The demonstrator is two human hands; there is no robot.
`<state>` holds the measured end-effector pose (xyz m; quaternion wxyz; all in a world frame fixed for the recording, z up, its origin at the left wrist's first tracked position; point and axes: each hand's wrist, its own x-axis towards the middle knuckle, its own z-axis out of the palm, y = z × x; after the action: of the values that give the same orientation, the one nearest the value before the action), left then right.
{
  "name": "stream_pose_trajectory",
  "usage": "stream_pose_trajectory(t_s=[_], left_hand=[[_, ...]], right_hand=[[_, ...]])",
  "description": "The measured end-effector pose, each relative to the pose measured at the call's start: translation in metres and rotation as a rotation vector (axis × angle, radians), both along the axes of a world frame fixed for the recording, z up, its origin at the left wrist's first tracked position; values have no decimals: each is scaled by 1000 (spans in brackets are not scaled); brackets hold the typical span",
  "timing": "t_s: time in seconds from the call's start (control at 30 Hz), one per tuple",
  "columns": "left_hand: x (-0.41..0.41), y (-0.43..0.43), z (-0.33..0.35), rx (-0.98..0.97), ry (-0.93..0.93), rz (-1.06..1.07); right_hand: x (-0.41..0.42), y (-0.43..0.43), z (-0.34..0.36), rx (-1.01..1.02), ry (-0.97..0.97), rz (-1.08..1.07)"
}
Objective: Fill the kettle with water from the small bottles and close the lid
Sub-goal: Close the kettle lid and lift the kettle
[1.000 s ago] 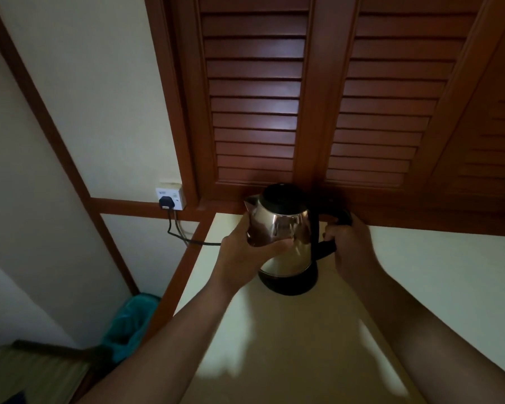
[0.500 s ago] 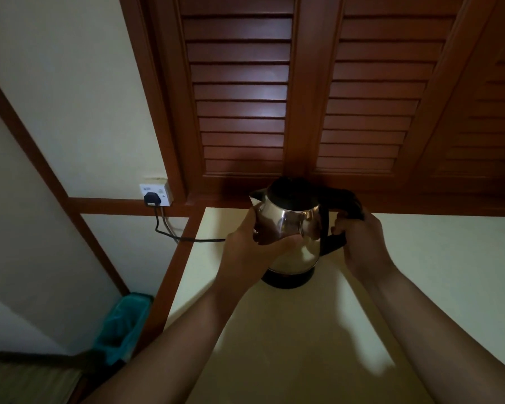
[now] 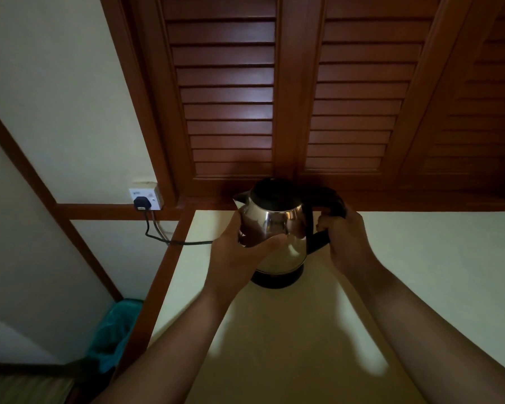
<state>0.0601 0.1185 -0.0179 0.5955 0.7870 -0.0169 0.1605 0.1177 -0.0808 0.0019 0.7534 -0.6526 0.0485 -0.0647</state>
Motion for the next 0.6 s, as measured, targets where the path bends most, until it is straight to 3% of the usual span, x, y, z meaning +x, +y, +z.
stream_pose_trajectory(t_s=[0.6], left_hand=[[2, 1, -9, 31, 24, -18]], right_hand=[[0, -3, -8, -73, 21, -25]])
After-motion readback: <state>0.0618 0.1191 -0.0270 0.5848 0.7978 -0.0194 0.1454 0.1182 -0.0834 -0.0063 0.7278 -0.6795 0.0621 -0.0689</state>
